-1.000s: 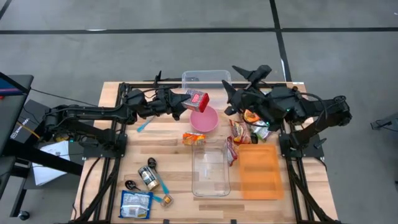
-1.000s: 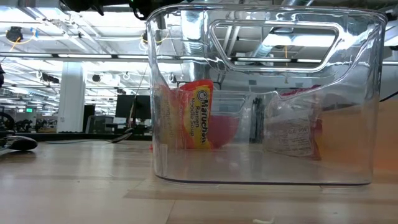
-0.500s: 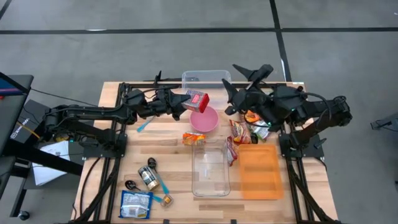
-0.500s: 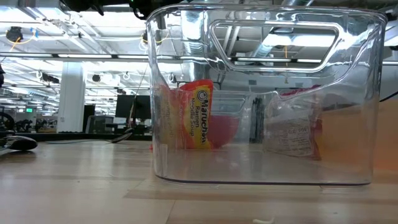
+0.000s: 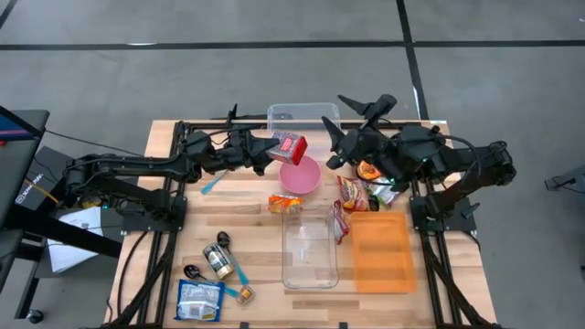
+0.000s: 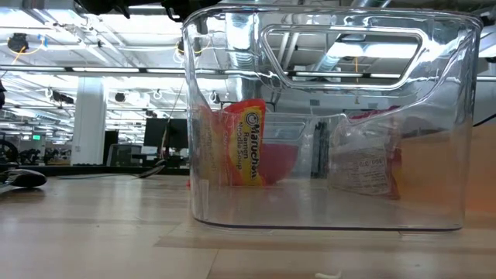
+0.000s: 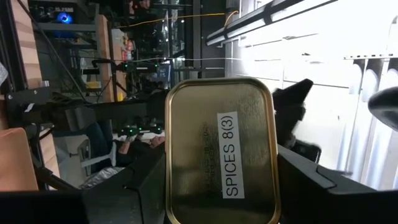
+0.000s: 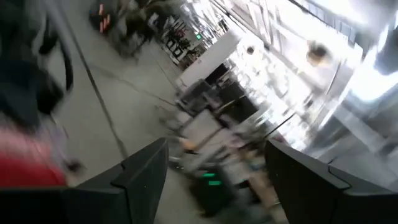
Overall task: Pick & Place Food Item
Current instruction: Put the red seasoning can into the orange bin
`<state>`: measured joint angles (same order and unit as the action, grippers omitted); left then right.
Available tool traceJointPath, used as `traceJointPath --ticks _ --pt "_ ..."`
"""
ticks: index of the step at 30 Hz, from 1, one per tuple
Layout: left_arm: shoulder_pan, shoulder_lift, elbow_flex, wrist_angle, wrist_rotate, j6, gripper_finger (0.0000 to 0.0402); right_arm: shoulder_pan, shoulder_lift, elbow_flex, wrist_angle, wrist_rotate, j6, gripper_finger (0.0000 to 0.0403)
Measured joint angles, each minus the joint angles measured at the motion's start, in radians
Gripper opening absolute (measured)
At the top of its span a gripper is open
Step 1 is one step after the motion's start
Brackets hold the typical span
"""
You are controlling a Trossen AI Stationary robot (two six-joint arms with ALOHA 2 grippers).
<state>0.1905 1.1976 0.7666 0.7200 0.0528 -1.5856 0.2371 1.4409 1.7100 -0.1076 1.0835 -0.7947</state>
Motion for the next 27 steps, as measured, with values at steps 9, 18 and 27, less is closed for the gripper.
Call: traceJointPath --ticks 9,18,27 --pt "0.000 0.000 0.000 0.000 0.001 0.007 0.0211 0.000 -0.009 0.000 0.008 0.051 0.377 0.0261" --pt "0.002 0.000 0.000 0.037 0.006 0.018 0.0211 0.000 0.003 0.000 0.008 0.040 0.452 0.0261" --pt "0.002 0.000 0.000 0.040 0.006 0.036 0.0212 -0.017 0.012 -0.001 0.029 0.103 0.515 0.0261"
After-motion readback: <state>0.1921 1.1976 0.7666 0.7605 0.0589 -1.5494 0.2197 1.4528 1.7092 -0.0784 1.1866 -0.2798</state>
